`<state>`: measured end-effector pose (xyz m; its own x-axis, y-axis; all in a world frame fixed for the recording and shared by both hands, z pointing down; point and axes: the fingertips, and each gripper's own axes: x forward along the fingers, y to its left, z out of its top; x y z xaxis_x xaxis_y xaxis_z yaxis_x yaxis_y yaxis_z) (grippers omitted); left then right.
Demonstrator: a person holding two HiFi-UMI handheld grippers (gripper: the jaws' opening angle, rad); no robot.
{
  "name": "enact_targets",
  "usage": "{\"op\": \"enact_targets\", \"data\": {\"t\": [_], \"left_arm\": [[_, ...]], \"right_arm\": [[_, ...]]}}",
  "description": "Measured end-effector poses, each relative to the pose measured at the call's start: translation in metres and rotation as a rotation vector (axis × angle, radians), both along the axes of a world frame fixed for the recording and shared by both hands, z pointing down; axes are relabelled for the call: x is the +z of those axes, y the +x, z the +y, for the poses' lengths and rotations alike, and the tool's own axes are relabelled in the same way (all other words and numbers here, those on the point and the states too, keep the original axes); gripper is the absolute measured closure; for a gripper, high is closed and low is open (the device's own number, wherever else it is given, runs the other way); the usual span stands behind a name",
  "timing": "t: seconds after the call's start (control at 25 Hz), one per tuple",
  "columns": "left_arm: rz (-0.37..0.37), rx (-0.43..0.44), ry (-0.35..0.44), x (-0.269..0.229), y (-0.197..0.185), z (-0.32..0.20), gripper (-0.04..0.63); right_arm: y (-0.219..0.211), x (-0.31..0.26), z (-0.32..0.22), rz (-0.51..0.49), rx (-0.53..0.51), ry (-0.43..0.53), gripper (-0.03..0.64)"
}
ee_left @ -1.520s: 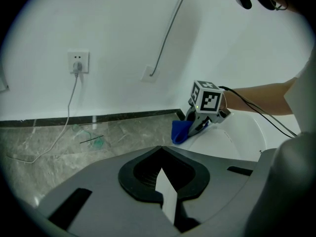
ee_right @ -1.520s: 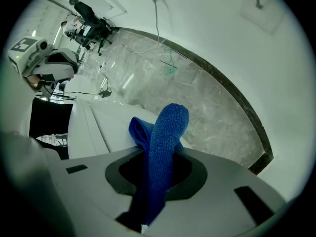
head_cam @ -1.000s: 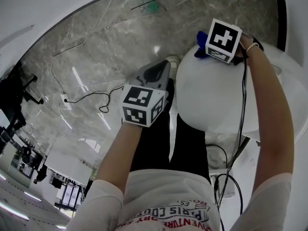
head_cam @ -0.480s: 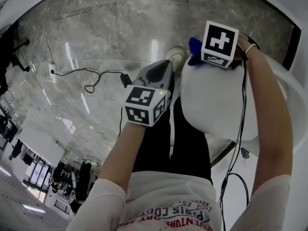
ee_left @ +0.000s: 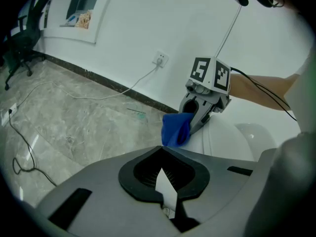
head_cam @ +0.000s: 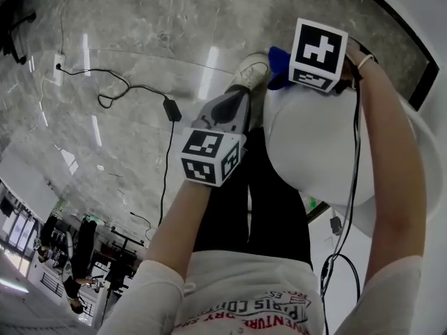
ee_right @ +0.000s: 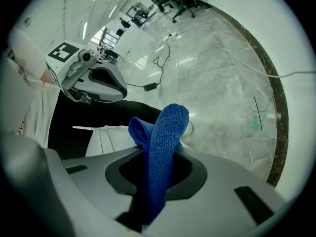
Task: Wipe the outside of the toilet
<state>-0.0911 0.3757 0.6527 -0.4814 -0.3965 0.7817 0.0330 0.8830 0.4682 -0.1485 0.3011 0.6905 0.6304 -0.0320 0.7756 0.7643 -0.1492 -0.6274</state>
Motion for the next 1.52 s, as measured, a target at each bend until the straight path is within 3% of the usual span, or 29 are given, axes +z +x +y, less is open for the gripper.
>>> {"op": "enact_targets", "data": {"t": [0.28, 0.4, 0.6, 0.76, 0.92, 1.04, 1.2, 1.32, 1.52], "left_arm": [[-0.016, -0.100, -0.025, -0.005, 0.041, 0.037, 0.589], [-0.012, -0.111, -0.053, -0.013, 0.056, 0.054, 0.589], [-0.019, -0.101, -0.076, -0.048, 0.051, 0.052, 0.589], [-0.088, -0.004, -0.074, -0.080, 0.000, 0.022, 0.589], [-0.158, 0.085, -0.060, -0.119, -0.043, -0.044, 0.589], [-0.225, 0.214, -0.058, -0.147, -0.080, -0.096, 0.589], [-0.250, 0.328, -0.061, -0.172, -0.107, -0.164, 0.589], [-0.241, 0.432, -0.028, -0.174, -0.115, -0.222, 0.589], [-0.251, 0.701, 0.009, -0.172, -0.103, -0.309, 0.589]], "right_arm": [[0.040, 0.003, 0.019, -0.028, -0.186, 0.036, 0.541], [0.059, -0.010, 0.033, 0.007, -0.161, -0.026, 0.541], [0.060, -0.070, 0.059, 0.004, 0.038, -0.240, 0.541], [0.020, -0.112, 0.039, -0.097, 0.296, -0.293, 0.541], [-0.009, -0.148, -0.020, -0.174, 0.556, -0.298, 0.541], [-0.029, -0.171, -0.076, -0.263, 0.768, -0.289, 0.541], [-0.030, -0.193, -0.147, -0.314, 1.004, -0.278, 0.541], [-0.027, -0.199, -0.193, -0.328, 1.166, -0.265, 0.541], [-0.009, -0.198, -0.268, -0.382, 1.492, -0.202, 0.541]]}}
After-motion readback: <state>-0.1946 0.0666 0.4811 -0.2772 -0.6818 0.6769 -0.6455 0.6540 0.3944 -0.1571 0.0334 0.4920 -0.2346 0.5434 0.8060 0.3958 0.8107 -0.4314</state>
